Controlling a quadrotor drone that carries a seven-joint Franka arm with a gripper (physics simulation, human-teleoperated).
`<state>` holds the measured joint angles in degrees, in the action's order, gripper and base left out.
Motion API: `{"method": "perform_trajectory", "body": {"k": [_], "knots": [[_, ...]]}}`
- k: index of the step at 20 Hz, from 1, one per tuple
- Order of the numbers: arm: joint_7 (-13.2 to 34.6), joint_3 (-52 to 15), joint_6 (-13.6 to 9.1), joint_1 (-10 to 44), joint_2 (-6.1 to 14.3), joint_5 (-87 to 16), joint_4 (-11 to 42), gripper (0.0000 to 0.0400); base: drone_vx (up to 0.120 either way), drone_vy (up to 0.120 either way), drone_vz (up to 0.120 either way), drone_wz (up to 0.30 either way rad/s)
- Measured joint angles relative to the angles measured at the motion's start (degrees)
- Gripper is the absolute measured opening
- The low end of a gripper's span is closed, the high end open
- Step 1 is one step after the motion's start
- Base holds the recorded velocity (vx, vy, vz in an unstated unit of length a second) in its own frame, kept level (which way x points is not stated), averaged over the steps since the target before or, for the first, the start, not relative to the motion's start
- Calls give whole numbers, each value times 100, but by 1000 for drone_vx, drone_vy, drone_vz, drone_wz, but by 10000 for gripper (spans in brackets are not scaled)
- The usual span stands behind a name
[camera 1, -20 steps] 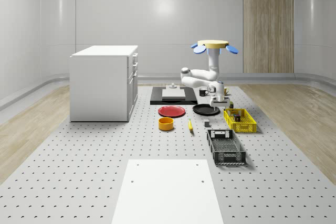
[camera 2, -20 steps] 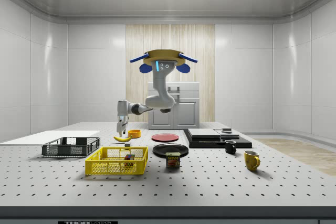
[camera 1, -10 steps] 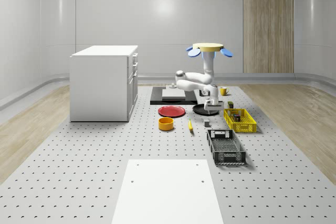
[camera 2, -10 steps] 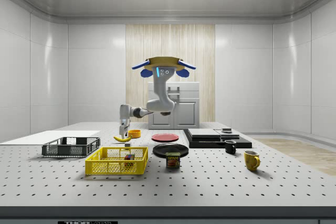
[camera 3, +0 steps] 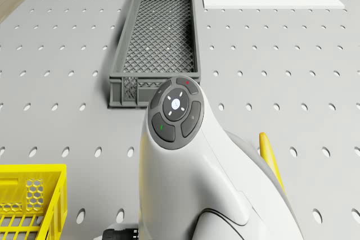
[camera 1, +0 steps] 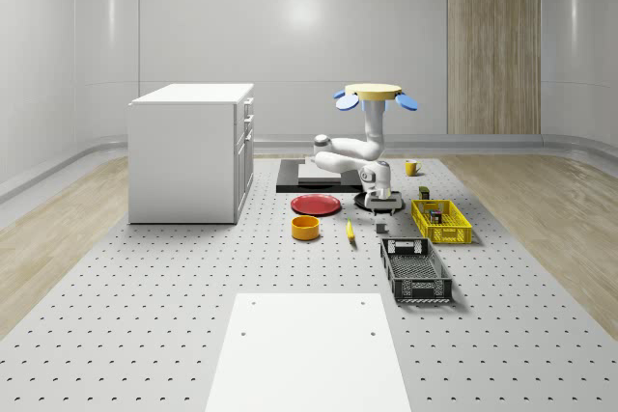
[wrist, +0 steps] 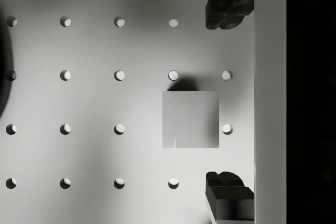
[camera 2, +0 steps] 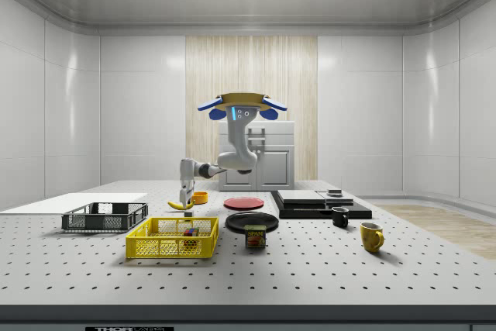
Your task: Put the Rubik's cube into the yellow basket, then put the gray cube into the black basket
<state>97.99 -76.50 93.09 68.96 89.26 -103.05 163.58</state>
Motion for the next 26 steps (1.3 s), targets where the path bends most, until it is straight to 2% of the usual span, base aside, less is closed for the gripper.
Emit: {"method": "perform_trajectory", "body": {"k": [5,8,15,26], "knots": [[1,0,3,1,3,1,0,400,0,0,-72,0],[1,-1,4,1,4,2,0,400,0,-67,0,0],[2,24,16,5,9,-20,-5,400,0,0,-34,0],[5,605,215,103,1,-571,-154,400,0,0,0,0]]}}
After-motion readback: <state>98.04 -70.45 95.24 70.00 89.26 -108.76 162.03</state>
